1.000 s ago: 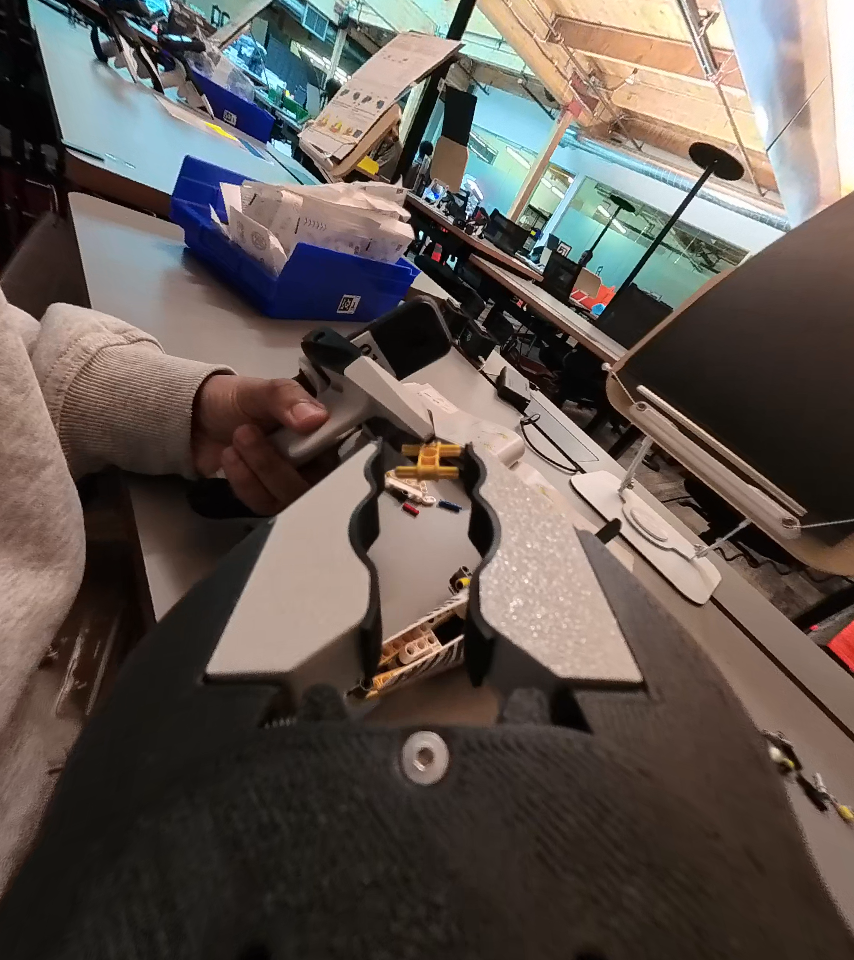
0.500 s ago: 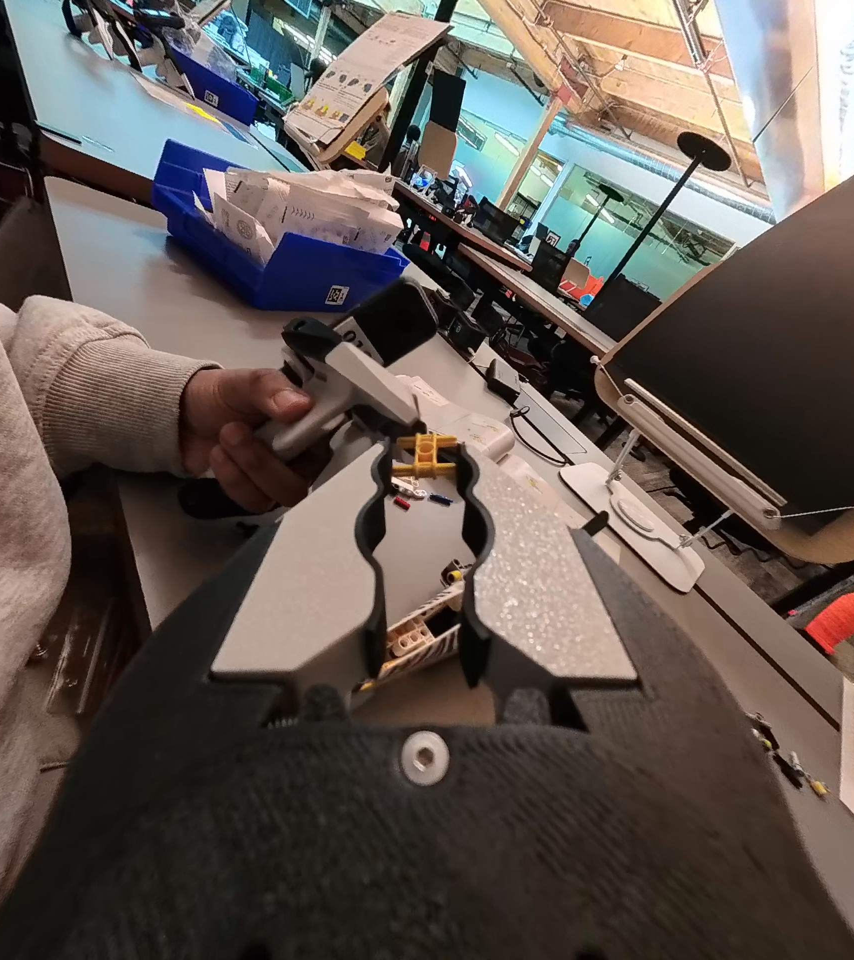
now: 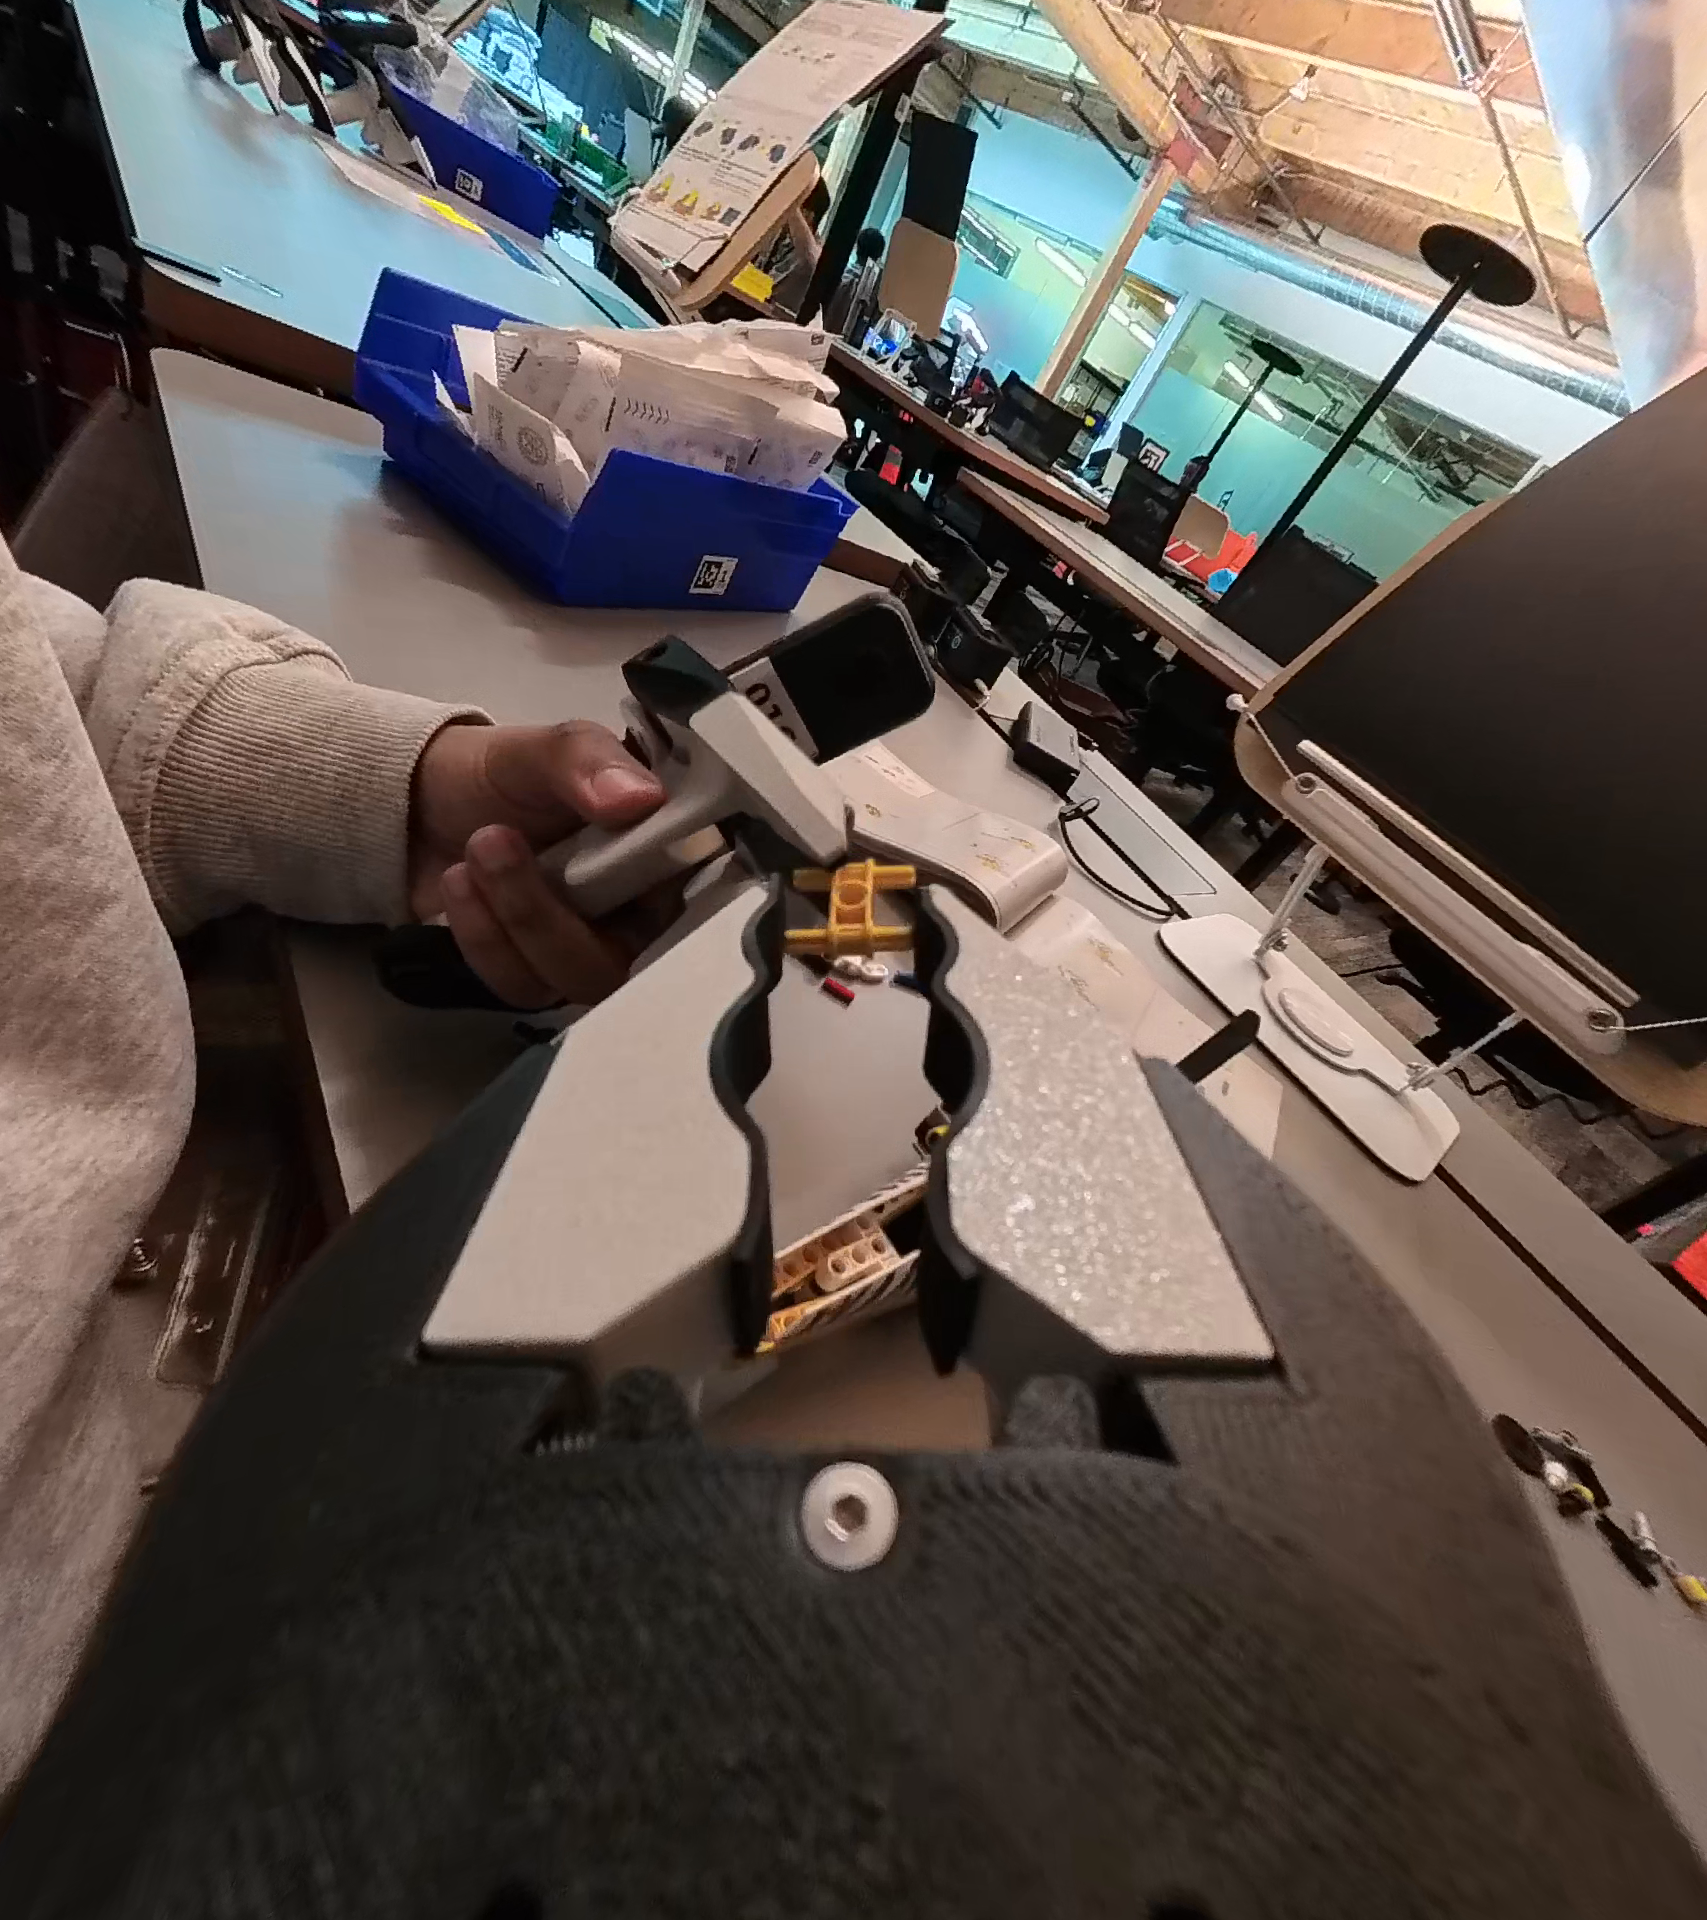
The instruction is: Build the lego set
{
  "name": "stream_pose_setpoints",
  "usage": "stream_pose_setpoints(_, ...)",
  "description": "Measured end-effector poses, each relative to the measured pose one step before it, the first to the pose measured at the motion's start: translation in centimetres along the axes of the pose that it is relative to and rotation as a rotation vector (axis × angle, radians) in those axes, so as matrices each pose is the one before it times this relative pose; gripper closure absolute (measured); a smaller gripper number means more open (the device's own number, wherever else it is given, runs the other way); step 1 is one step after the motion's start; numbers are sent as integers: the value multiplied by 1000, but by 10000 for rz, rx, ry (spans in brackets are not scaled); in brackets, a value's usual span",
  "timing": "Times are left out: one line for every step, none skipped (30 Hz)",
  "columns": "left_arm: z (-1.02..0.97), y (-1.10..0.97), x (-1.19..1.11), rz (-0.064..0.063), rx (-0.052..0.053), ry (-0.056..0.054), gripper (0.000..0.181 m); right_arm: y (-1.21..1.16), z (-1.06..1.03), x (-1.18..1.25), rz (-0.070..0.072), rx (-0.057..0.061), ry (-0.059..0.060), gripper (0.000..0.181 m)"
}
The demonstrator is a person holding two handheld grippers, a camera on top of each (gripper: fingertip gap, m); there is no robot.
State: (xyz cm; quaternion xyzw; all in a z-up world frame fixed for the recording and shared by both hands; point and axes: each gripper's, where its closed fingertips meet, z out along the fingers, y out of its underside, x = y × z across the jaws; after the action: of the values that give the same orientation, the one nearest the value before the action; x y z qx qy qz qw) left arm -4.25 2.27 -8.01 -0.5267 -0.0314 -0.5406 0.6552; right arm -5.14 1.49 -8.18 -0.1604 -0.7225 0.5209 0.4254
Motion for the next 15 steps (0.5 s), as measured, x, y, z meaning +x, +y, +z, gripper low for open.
stream_pose_setpoints(-27,33,-273,-48,-15,-132,174,76,11,60,36,-12,21,159)
stream_pose_setpoints(-34,46,-323,-46,-20,-161,175,74,11,89,57,-13,40,156)
stream_pose_setpoints(-54,-59,-253,-40,40,-124,175,87,23,140,45,-17,74,152)
stream_pose_setpoints(-105,-163,-200,-44,103,-87,175,71,4,168,5,-17,101,149)
stream_pose_setpoints(-149,-213,-162,-47,131,-74,176,45,-7,123,-15,-15,78,147)
stream_pose_setpoints(-162,-264,-129,-43,152,-59,177,1,3,89,-7,-6,53,146)
stream_pose_setpoints(-142,-258,-39,-23,145,-16,176,-32,-15,115,-2,-4,73,146)
stream_pose_setpoints(-97,-206,31,0,115,12,176,-42,-4,163,-5,-14,105,146)
stream_pose_setpoints(-39,-118,-20,34,64,-30,176,-33,16,106,10,-35,64,148)
stream_pose_setpoints(-14,-67,-160,74,35,-127,176,-13,52,14,41,-64,4,150)
stream_pose_setpoints(-2,3,-85,96,-5,-97,176,-22,65,-47,31,-76,-27,151)
stream_pose_setpoints(15,-14,21,90,-3,-29,176,-26,78,-12,-15,-69,12,152)
stream_pose_setpoints(0,-41,1,69,23,-33,176,31,70,74,-51,-97,76,153)
stream_pose_setpoints(-27,-68,-70,46,42,-59,176,70,60,92,-77,-126,89,154)
stream_pose_setpoints(-53,-111,-23,30,63,-31,176,40,66,47,-92,-111,59,155)
